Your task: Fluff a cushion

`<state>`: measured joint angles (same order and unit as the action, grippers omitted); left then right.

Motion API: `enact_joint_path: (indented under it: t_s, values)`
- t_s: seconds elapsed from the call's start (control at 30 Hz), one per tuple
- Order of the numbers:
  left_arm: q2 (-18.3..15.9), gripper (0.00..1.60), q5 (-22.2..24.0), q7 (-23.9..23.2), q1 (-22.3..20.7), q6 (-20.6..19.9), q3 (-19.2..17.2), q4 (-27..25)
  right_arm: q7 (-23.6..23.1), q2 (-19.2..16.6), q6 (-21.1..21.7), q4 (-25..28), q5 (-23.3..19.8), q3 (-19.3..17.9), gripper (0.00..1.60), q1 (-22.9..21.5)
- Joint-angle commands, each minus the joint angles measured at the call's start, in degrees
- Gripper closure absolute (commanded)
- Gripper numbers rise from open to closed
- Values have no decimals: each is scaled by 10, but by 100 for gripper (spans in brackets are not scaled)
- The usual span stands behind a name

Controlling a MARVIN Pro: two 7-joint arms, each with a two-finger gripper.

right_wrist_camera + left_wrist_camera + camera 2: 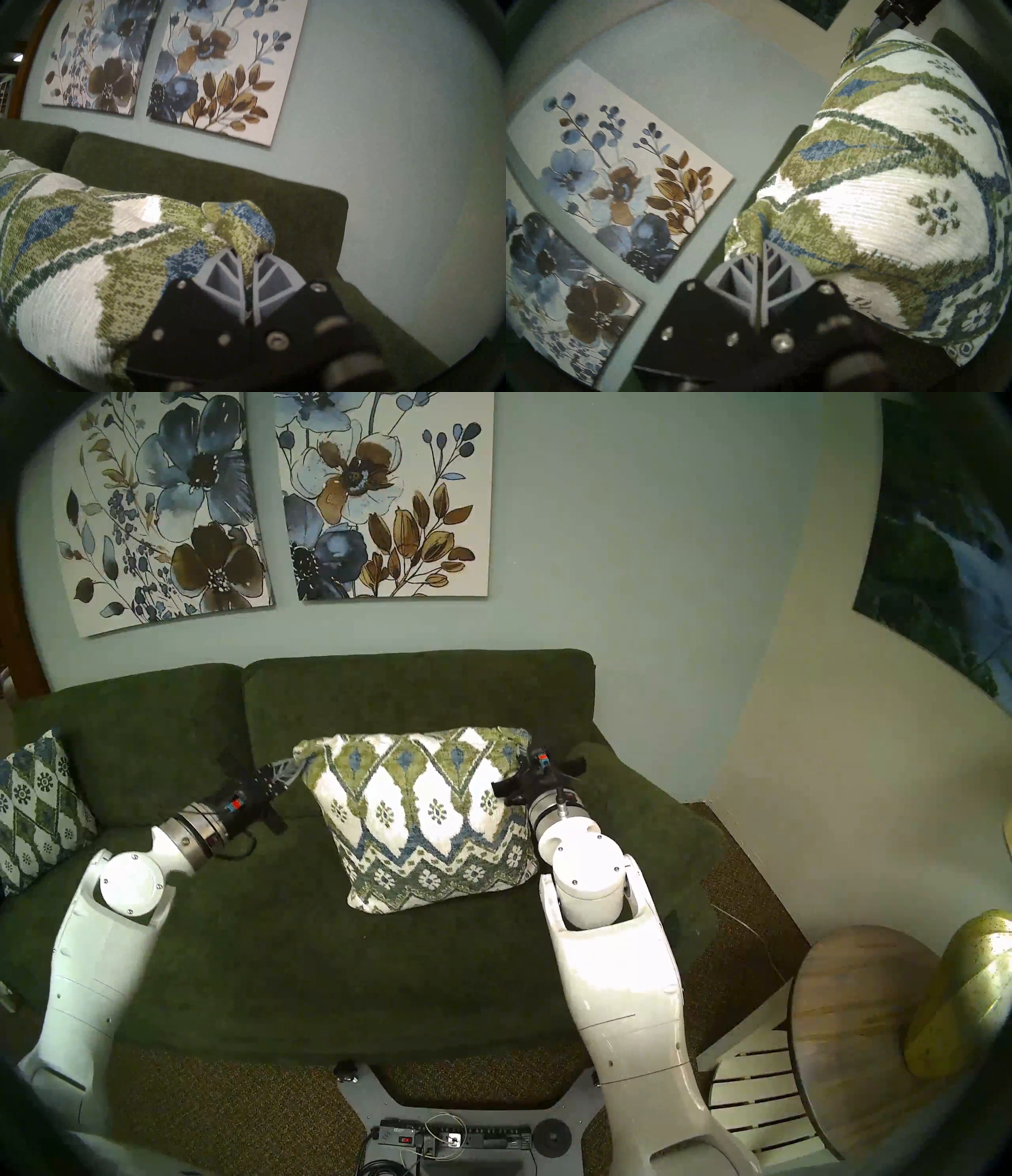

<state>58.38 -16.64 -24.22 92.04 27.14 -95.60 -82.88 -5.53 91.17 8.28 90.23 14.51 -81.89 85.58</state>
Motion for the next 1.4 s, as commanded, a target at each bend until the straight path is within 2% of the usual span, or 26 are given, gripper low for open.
enact_joint_path:
  t_s: [0.0, 0.03, 0.1, 0.17, 0.2, 0.23, 0.33, 0.37, 0.57, 0.6, 0.73, 1.37]
  values:
    - [25, 160, -10, 10, 68, 9, 18, 70, 9, -31, -12, -34, 6, -24, 160, 56]
    - [28, 160, -14, 14, 64, 11, 19, 69, 11, -35, -23, -36, 6, -27, 160, 59]
    - [31, 160, -12, 39, 52, 41, 13, 95, 17, -38, -54, -35, 7, -30, 160, 58]
    - [33, 160, -20, 60, 16, 77, 12, 115, 25, -35, -89, -43, 8, -29, 160, 40]
    - [32, 160, -21, 59, 2, 78, 12, 115, 24, -32, -91, -48, 8, -27, 160, 28]
    - [29, 160, -22, 54, -19, 74, 16, 119, 22, -28, -89, -54, 9, -25, 160, 11]
    - [23, 160, -19, 49, -36, 61, 13, 95, 13, -18, -80, -60, 12, -19, 160, -24]
    - [20, 160, -17, 49, -27, 59, 10, 79, 11, -13, -80, -46, 12, -19, 160, -15]
    - [19, 160, -25, 45, -75, 48, 16, 73, 6, 4, -75, -46, 13, -9, 160, -59]
    - [18, 160, -25, 47, -64, 49, 13, 65, 7, 6, -77, -38, 13, -9, 160, -47]
    - [17, 160, -31, 45, -99, 36, 16, 66, 6, 14, -69, -43, 15, -9, 160, -80]
    - [9, 160, -63, 42, -188, -17, 18, 55, 11, 45, -27, -54, 21, -17, 160, -155]
